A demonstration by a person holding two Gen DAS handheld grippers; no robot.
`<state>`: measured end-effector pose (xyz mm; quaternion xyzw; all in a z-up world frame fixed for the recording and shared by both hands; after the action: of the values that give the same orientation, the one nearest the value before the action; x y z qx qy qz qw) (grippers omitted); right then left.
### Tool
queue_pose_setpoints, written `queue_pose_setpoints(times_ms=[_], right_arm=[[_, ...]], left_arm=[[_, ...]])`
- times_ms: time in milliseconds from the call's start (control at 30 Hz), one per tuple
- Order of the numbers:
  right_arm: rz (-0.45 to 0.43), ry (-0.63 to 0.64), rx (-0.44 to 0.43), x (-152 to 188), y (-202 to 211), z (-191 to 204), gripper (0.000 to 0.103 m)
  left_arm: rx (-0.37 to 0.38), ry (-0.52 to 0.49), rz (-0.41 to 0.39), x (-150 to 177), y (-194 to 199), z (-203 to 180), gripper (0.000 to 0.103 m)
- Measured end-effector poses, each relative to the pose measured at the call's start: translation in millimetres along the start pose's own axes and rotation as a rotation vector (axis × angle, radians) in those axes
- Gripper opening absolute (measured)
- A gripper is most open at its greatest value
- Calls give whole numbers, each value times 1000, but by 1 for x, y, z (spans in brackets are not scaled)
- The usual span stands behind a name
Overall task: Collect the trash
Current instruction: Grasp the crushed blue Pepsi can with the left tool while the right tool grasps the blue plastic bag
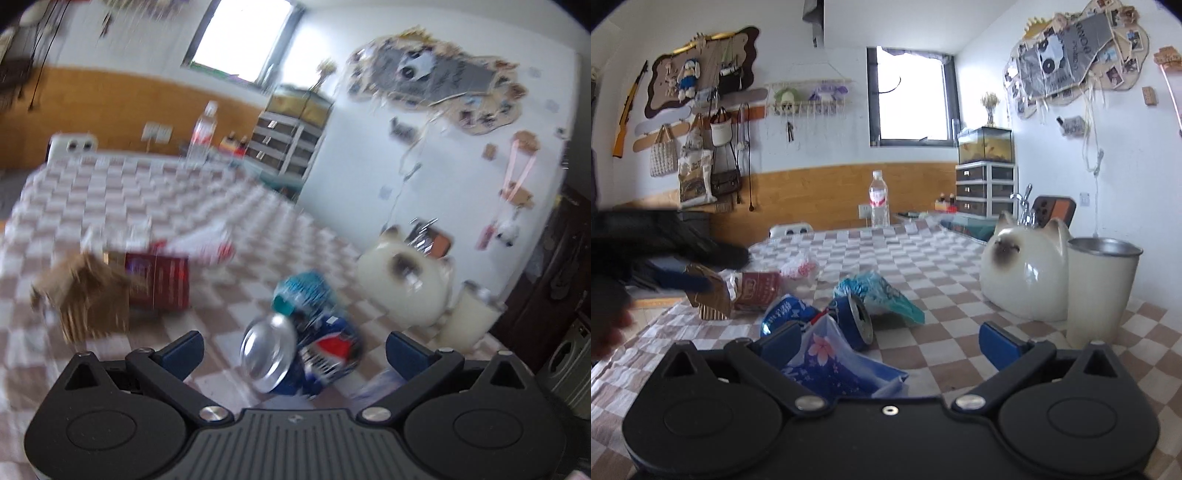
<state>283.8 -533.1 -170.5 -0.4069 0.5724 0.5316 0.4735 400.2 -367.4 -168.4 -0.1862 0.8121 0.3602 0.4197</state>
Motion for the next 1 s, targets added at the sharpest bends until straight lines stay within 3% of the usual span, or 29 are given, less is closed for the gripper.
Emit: queue_pose_setpoints(times_ms=[167, 333, 633, 867, 1000], right_arm=[[-1, 20, -15, 1, 0, 5, 103], [132, 56, -76, 21, -14, 22, 103], [116, 149, -114, 26, -7, 40, 103], [116, 362, -34, 32, -5, 64, 103], [142, 459, 42, 36, -9, 69, 88]], left_arm=[[-8, 105, 26, 6, -33, 19, 103], [-23, 157, 25, 10, -52, 26, 103], [-1, 162, 21, 7, -56, 23, 102], [-40, 134, 27, 8, -57, 22, 96], [-82, 112, 30, 9, -57, 23, 88]])
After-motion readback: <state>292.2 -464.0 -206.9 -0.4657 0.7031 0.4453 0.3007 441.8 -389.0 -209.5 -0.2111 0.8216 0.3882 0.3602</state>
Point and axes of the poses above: each gripper's, at about its wrist camera, not at the fingertips, and y roughly against the way its jaws point, z to its left, x to its underside, the point moved 10 cm from there along -y, roughly the way its jaws point, and after that the axes turned 3 degrees about y, right-handed, at the moved point
